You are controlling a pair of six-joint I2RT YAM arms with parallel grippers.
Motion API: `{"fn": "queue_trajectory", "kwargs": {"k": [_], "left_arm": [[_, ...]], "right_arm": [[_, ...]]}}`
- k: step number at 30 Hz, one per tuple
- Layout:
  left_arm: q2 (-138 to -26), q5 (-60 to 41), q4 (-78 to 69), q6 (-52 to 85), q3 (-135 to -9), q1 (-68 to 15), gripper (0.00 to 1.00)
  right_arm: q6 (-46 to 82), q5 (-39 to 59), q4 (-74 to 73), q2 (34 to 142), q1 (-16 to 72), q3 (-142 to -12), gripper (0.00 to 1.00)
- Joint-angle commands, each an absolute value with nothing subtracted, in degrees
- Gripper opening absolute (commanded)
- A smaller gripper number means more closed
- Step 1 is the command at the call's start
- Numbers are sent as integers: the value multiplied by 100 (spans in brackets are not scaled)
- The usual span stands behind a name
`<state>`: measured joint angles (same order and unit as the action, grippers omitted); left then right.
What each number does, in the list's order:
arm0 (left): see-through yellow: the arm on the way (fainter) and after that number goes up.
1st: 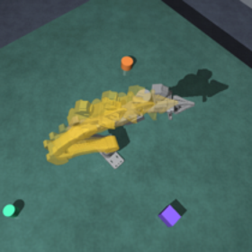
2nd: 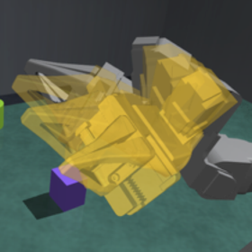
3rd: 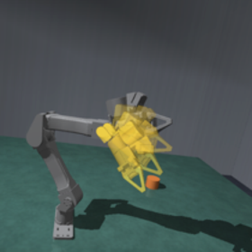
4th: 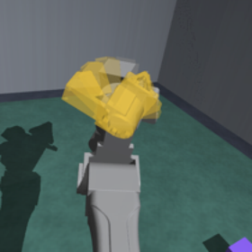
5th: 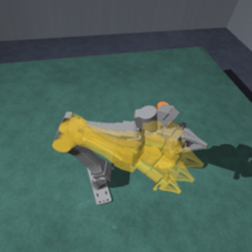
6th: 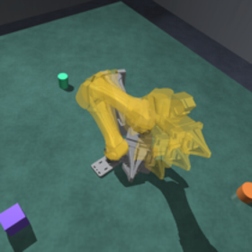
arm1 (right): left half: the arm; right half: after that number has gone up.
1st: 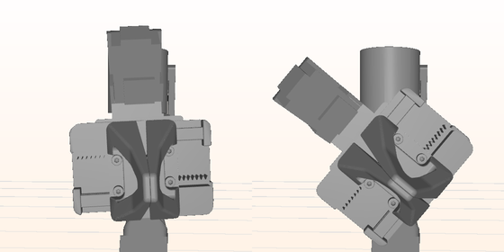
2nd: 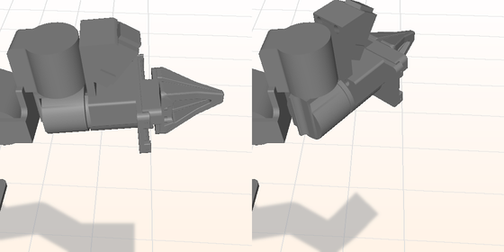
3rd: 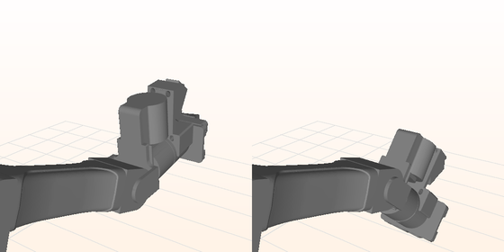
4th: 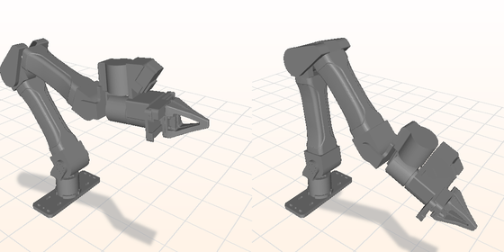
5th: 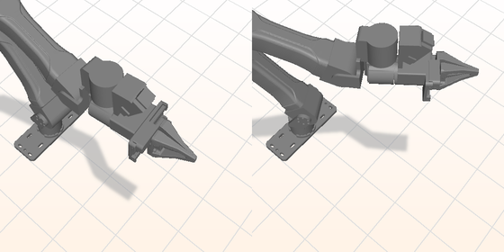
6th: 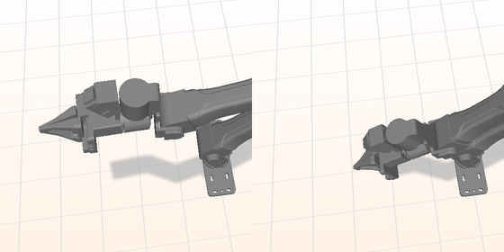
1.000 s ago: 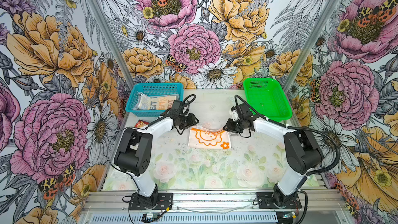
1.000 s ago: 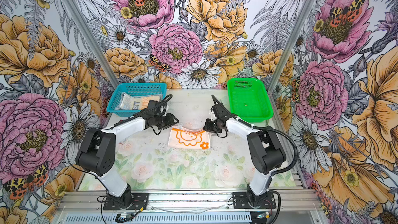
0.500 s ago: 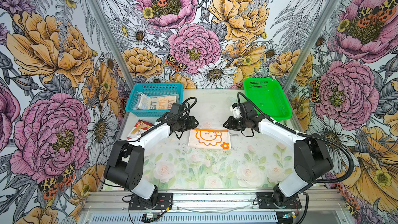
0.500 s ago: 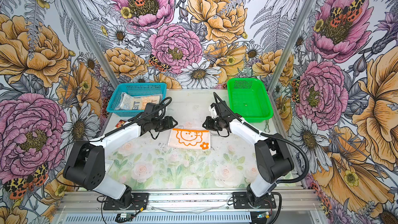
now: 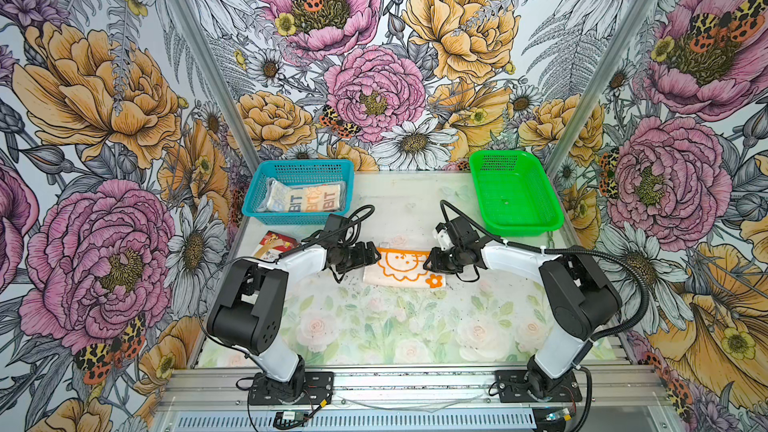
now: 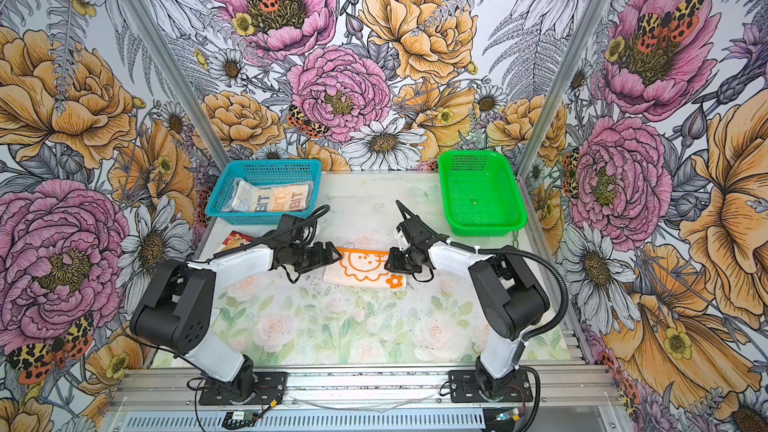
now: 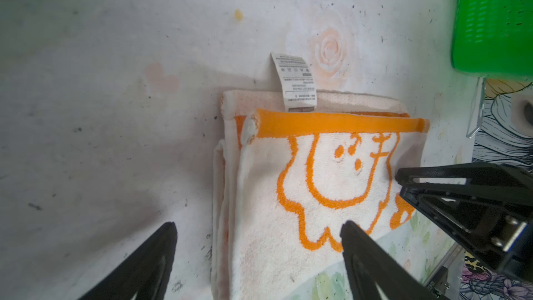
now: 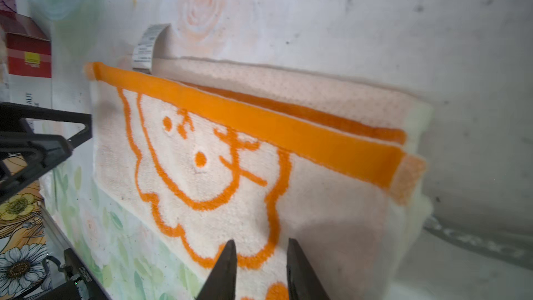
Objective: Fold and stack the towels
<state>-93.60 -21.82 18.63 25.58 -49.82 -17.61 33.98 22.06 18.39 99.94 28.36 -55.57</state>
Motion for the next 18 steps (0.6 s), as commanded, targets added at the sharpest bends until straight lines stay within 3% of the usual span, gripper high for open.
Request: {"fn": "queue_trajectory", "kwargs": {"k": [1,11,18], "left_arm": [[-9453,-2470,1509,2806,-4871,-1634,85],[-9965,-3404,1384,2748,-4693,-1381,66],[-10164,-3563,1189,2831,-4600,-1559,62]], "right_arm": [[3586,1858,1647,9960,2789,-5403,31],[3736,1818,1651,9992,2703,-5024,31],[3718,1836,1646,9913,2698,-5102,31]]}}
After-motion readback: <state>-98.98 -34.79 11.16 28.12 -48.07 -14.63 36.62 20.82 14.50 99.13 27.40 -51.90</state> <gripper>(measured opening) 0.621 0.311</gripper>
